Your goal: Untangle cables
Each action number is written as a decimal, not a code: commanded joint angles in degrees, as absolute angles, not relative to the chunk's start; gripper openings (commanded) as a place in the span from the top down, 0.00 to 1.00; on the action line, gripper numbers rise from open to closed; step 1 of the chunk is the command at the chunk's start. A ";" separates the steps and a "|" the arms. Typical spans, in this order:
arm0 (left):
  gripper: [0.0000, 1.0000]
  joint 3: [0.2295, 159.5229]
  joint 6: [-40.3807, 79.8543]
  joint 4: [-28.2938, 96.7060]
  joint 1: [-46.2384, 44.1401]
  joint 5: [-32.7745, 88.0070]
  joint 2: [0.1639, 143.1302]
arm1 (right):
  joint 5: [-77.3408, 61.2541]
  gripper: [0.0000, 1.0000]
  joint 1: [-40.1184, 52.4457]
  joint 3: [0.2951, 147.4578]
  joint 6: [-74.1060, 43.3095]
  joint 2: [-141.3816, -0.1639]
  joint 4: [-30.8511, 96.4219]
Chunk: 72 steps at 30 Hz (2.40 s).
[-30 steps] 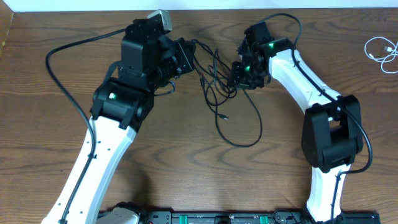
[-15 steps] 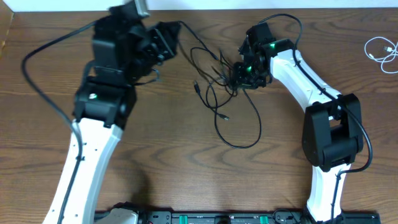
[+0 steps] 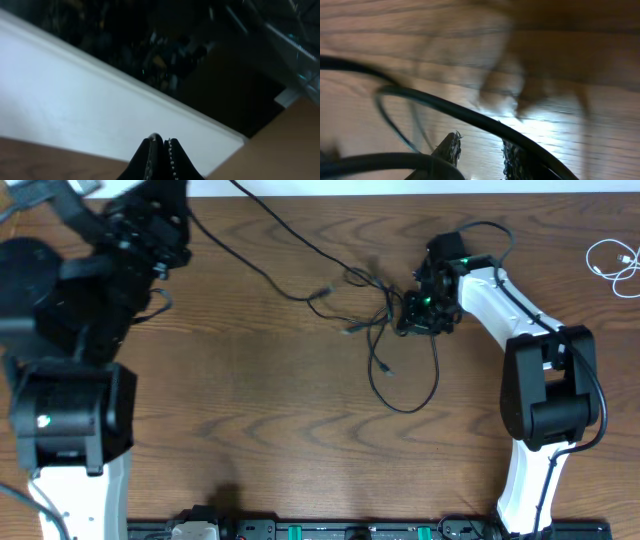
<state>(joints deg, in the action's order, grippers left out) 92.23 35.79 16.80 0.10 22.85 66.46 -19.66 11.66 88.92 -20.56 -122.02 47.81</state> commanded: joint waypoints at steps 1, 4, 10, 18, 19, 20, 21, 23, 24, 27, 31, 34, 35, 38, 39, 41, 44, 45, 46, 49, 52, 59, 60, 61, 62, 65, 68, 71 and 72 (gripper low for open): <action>0.93 96.42 33.98 17.34 2.35 22.94 65.84 | -18.17 0.75 9.58 88.16 -20.12 -122.28 47.68; 0.92 98.50 33.04 17.69 3.75 22.94 65.78 | -18.39 0.75 8.47 88.16 -20.12 -122.28 47.70; 0.93 101.43 32.77 17.89 5.91 22.94 65.78 | -20.47 0.73 7.31 88.16 -17.85 -122.28 47.53; 0.93 102.08 31.62 17.41 10.90 19.31 65.78 | -26.89 0.49 6.33 88.38 -8.45 -122.26 51.44; 0.92 102.26 31.48 17.47 11.70 18.98 65.78 | -26.94 0.48 5.93 88.38 -8.43 -122.26 51.83; 0.93 102.28 31.31 17.52 12.49 19.03 65.76 | -26.96 0.47 5.58 88.42 -8.14 -122.26 52.12; 0.93 102.28 31.31 17.96 12.91 19.03 65.67 | -27.38 0.47 5.32 88.53 -7.62 -122.23 52.36; 0.92 102.28 30.85 20.14 12.99 19.16 65.67 | -28.84 0.46 4.99 89.08 -6.17 -122.06 53.23; 0.93 102.26 30.26 21.45 12.95 20.01 65.69 | -29.58 0.45 4.93 89.38 -5.45 -121.69 53.63; 0.93 102.26 28.03 27.88 12.93 24.12 66.94 | -30.61 0.44 4.95 90.15 -4.54 -119.07 53.80; 0.93 102.24 25.78 36.12 11.35 28.18 69.71 | -30.35 0.42 4.89 90.94 -4.67 -114.10 53.47; 0.93 102.24 20.95 42.04 7.01 28.75 72.88 | -28.84 0.34 4.49 91.13 -7.03 -110.52 52.36; 0.93 102.24 18.87 44.14 4.84 28.73 74.35 | -27.81 0.32 4.32 91.13 -7.94 -109.51 52.05; 0.92 102.24 14.41 48.77 -0.86 28.71 78.81 | -26.89 0.31 3.66 91.13 -8.12 -108.07 52.12; 0.92 102.24 13.08 49.82 -2.59 28.71 80.31 | -26.94 0.31 3.40 91.13 -8.12 -107.96 52.29; 0.91 102.24 10.15 52.25 -6.35 28.71 84.12 | -26.92 0.31 2.92 91.13 -8.10 -107.98 52.90; 0.83 102.24 5.74 55.27 -11.25 28.73 90.13 | -26.89 0.31 2.26 91.11 -7.88 -108.01 53.82; 0.83 102.24 4.43 55.96 -12.62 28.73 92.01 | -26.89 0.31 2.13 91.11 -7.62 -108.01 53.82; 0.83 102.24 3.05 56.53 -13.85 28.73 93.78 | -26.87 0.31 2.02 91.11 -7.62 -108.01 53.80; 0.77 102.24 -0.97 57.91 -17.74 28.71 99.66 | -26.87 0.30 1.91 91.11 -7.62 -108.01 53.80; 0.73 102.24 -4.75 59.48 -20.73 28.21 104.27 | -26.65 0.30 1.80 91.13 -7.62 -108.01 53.80; 0.70 97.86 -5.54 58.70 -26.24 21.47 109.95 | -23.62 0.27 1.74 91.11 -7.60 -108.01 54.48; 0.70 96.62 -5.52 57.49 -26.79 21.17 110.13 | -23.44 0.27 1.74 91.11 -7.60 -108.01 54.50; 0.70 94.91 -5.10 55.68 -27.35 20.91 110.13 | -23.46 0.27 1.74 91.11 -7.57 -108.01 54.48; 0.70 93.27 -4.58 53.58 -27.83 20.86 110.13 | -23.46 0.27 1.74 91.11 -7.60 -108.01 54.46; 0.69 89.34 -3.55 48.53 -28.95 20.88 110.13 | -23.44 0.25 1.61 91.11 -6.74 -108.01 54.52; 0.68 86.39 -3.57 44.53 -29.91 20.64 110.15 | -23.44 0.25 1.45 91.11 -6.57 -108.01 54.74; 0.65 83.53 -3.64 40.12 -31.05 19.77 110.17 | -23.44 0.25 1.43 91.11 -6.57 -108.01 54.65; 0.63 82.61 -3.92 38.85 -31.40 19.79 110.17 | -23.46 0.25 1.43 91.11 -6.57 -108.01 54.63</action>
